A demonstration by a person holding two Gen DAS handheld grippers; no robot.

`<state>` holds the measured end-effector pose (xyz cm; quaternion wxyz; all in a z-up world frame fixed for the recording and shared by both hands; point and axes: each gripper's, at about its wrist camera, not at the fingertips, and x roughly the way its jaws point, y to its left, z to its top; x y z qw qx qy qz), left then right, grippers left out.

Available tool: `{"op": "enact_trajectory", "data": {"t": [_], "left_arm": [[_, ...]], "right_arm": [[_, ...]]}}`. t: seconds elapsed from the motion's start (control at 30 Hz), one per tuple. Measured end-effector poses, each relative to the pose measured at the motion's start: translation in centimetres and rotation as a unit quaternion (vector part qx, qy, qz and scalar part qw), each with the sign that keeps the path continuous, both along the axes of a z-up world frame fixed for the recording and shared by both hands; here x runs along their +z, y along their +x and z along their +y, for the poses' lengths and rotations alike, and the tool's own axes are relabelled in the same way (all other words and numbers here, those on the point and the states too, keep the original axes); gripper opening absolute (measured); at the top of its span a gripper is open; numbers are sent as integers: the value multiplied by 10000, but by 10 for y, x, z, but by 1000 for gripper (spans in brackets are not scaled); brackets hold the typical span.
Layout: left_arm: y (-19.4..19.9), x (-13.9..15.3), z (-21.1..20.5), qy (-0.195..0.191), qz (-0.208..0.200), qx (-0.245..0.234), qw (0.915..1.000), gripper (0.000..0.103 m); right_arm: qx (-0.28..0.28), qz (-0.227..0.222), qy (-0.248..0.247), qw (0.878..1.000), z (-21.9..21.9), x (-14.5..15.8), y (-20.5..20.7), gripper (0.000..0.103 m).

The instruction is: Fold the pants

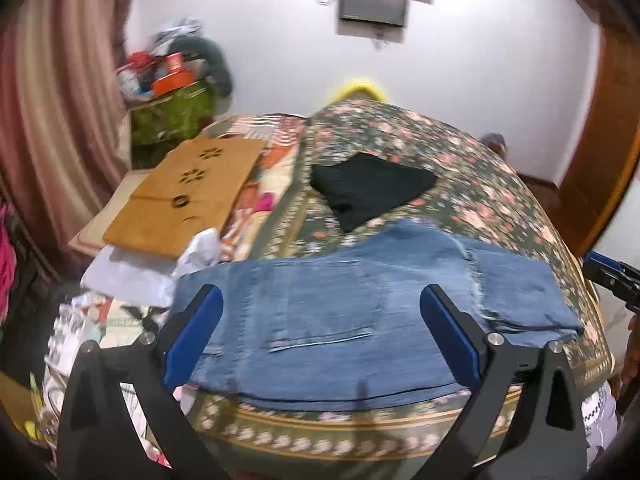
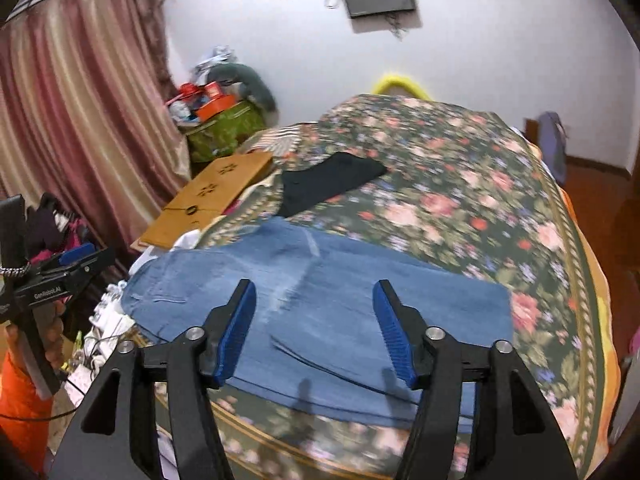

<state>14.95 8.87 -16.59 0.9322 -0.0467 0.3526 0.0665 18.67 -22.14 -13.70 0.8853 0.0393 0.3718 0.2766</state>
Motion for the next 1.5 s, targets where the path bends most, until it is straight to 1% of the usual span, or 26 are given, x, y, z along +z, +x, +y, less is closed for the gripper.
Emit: {"op": "enact_trajectory", "data": {"t": [0.2, 0.3, 0.4, 0.5, 0.63, 0.7, 0.77, 0.8, 0.87, 0.9, 1.0, 1.1, 1.13, 1.17, 1.23, 1.27, 1.3, 1.33, 1.37, 1.4, 1.47, 1.5], "left_arm": [[-18, -29, 57, -621, 297, 417, 9968, 100], [-25, -52, 83, -1009, 587, 512, 9918, 100], [-31, -74, 99, -1327, 817, 568, 9862, 100], [-31, -95, 110, -1817, 1059, 533, 9762, 100], [-31, -125, 118, -2384, 1349, 559, 9601, 100], [-29, -138, 121, -2673, 1452, 559, 9510, 100], [-27, -147, 123, -2879, 1505, 584, 9440, 100], [-26, -149, 124, -2886, 1495, 621, 9437, 100], [-22, -152, 125, -2876, 1473, 646, 9442, 100], [-20, -155, 126, -2920, 1469, 650, 9428, 100], [-12, -165, 133, -3153, 1464, 768, 9345, 100], [-5, -172, 142, -3271, 1402, 893, 9303, 100], [-3, -174, 146, -3292, 1367, 980, 9292, 96], [-2, -177, 150, -3300, 1355, 1086, 9279, 88], [1, -179, 157, -3437, 1291, 1161, 9229, 83], [1, -177, 157, -3431, 1260, 1139, 9238, 79], [2, -174, 156, -3314, 1231, 1104, 9289, 76], [3, -168, 153, -3086, 1186, 1068, 9377, 69], [3, -161, 149, -2829, 1127, 1070, 9465, 58], [4, -155, 148, -2590, 1083, 1122, 9532, 51], [6, -145, 147, -2383, 983, 1071, 9603, 35], [6, -137, 148, -2345, 874, 1016, 9628, 33]], "right_arm": [[570, -21, -112, 9983, 57, -7, 0, 62], [765, 10, -236, 9968, 82, -14, 0, 62], [912, 132, -364, 9951, 103, -27, 3, 62], [988, 255, -548, 9933, 121, -43, 8, 62], [968, 400, -920, 9902, 136, -64, 16, 62], [970, 500, -1057, 9884, 141, -74, 22, 62], [978, 634, -1191, 9860, 144, -84, 27, 62], [999, 751, -1204, 9848, 146, -87, 28, 62], [1034, 811, -1120, 9850, 145, -87, 29, 65], [1065, 828, -1140, 9843, 145, -86, 30, 65], [1091, 825, -1159, 9838, 147, -87, 28, 65], [1088, 805, -1148, 9841, 148, -88, 26, 65], [1091, 812, -1131, 9842, 148, -88, 25, 65], [1095, 823, -1106, 9844, 147, -88, 25, 65], [1098, 837, -1078, 9845, 147, -90, 28, 65], [1099, 832, -1076, 9846, 148, -89, 28, 65], [1099, 828, -1076, 9846, 148, -89, 28, 65], [1103, 826, -1078, 9846, 148, -89, 30, 65], [1102, 823, -1083, 9846, 148, -89, 30, 65], [1100, 819, -1085, 9846, 148, -89, 30, 65], [1100, 814, -1082, 9847, 148, -89, 30, 65], [1096, 816, -1072, 9848, 148, -89, 29, 65]]}}
